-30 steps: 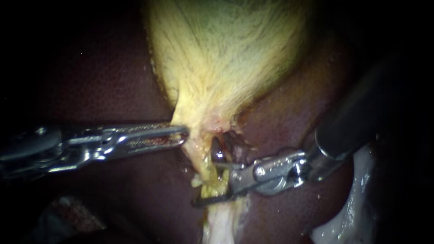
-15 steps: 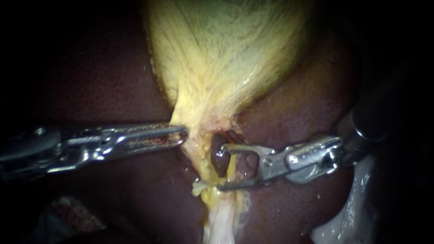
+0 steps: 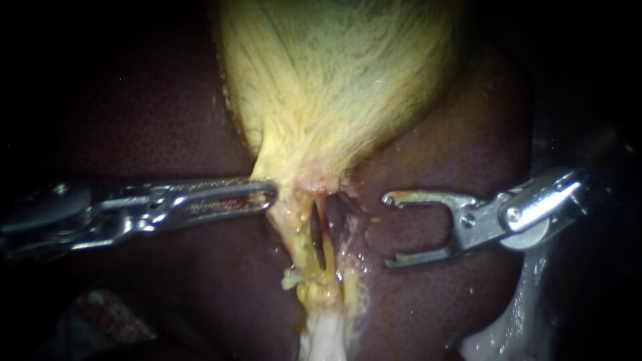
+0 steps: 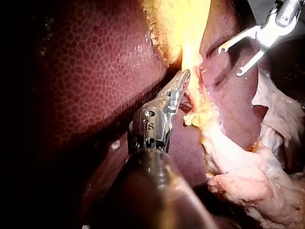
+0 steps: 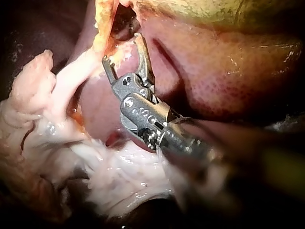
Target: Going back first clip left tube
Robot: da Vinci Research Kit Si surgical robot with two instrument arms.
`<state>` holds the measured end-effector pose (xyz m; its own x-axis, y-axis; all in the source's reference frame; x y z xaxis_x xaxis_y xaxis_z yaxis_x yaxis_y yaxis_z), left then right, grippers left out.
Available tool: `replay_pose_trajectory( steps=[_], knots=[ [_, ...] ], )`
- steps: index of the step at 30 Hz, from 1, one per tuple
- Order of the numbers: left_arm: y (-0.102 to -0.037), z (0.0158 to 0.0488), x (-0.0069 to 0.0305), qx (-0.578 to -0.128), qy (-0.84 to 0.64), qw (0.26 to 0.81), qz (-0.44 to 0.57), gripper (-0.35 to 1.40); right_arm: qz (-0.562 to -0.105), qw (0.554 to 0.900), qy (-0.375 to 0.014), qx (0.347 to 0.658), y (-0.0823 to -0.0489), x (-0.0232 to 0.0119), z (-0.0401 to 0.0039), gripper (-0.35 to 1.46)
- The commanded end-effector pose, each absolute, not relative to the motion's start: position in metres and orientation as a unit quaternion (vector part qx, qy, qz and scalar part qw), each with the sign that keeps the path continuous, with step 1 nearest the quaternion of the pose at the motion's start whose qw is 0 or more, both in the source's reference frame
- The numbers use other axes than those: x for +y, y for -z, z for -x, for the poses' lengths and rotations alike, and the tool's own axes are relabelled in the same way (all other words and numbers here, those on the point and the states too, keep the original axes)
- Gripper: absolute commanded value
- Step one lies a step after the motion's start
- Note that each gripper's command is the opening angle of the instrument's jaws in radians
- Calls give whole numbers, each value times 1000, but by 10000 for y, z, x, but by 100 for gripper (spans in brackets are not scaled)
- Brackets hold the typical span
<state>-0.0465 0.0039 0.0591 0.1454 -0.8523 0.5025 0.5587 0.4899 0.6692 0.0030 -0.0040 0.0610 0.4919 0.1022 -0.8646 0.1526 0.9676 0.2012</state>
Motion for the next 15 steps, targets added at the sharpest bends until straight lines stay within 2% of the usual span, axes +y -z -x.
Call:
replay_pose_trajectory(
  steps=[1,15],
  knots=[
    [-593,466,39,-446,478,739,-164,-1,-125,854,16,505,-609,-40,-30,60],
    [-639,497,22,-444,470,746,-161,-1,-117,849,24,514,-601,-39,-27,60]
  ],
)
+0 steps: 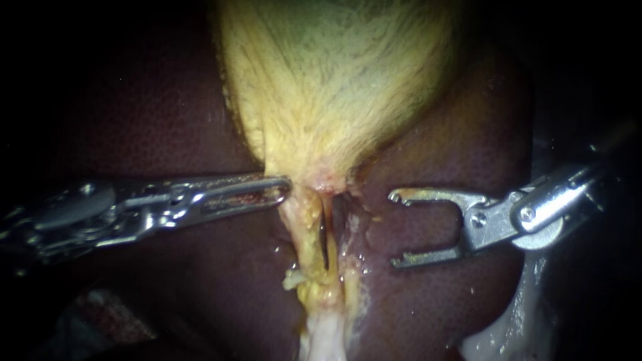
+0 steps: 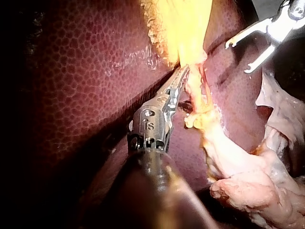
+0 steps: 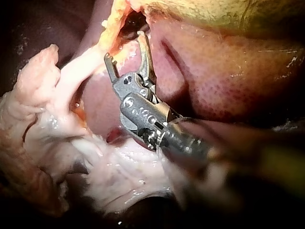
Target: Going back first clip left tube
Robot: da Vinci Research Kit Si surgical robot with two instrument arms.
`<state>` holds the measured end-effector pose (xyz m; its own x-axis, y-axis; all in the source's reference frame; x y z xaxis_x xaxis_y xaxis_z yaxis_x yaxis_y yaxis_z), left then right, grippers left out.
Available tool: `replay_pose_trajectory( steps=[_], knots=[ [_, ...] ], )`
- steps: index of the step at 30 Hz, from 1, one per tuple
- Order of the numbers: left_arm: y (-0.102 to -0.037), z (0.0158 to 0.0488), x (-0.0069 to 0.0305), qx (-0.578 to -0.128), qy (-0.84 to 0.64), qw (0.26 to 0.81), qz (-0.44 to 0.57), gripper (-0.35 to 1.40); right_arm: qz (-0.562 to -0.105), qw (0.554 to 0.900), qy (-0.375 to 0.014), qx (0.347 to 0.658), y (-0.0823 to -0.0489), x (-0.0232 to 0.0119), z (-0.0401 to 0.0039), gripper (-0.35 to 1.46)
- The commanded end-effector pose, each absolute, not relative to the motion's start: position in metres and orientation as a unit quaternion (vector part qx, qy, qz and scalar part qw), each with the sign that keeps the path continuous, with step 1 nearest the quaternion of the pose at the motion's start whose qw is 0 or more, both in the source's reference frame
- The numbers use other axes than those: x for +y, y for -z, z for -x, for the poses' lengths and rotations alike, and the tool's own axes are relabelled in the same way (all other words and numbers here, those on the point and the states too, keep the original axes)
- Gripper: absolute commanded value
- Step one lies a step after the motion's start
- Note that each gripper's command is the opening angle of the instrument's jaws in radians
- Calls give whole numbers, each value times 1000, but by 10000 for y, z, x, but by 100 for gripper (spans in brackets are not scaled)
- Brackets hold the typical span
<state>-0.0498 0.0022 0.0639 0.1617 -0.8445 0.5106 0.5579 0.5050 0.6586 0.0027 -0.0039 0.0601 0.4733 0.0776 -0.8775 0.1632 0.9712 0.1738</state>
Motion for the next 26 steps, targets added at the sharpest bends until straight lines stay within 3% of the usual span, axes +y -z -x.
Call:
replay_pose_trajectory(
  steps=[1,26],
  knots=[
    [-641,501,20,-443,469,747,-163,-1,-115,849,26,515,-600,-38,-27,60],
    [-651,514,13,-441,462,751,-169,-1,-111,847,14,520,-591,-35,-26,60]
  ],
)
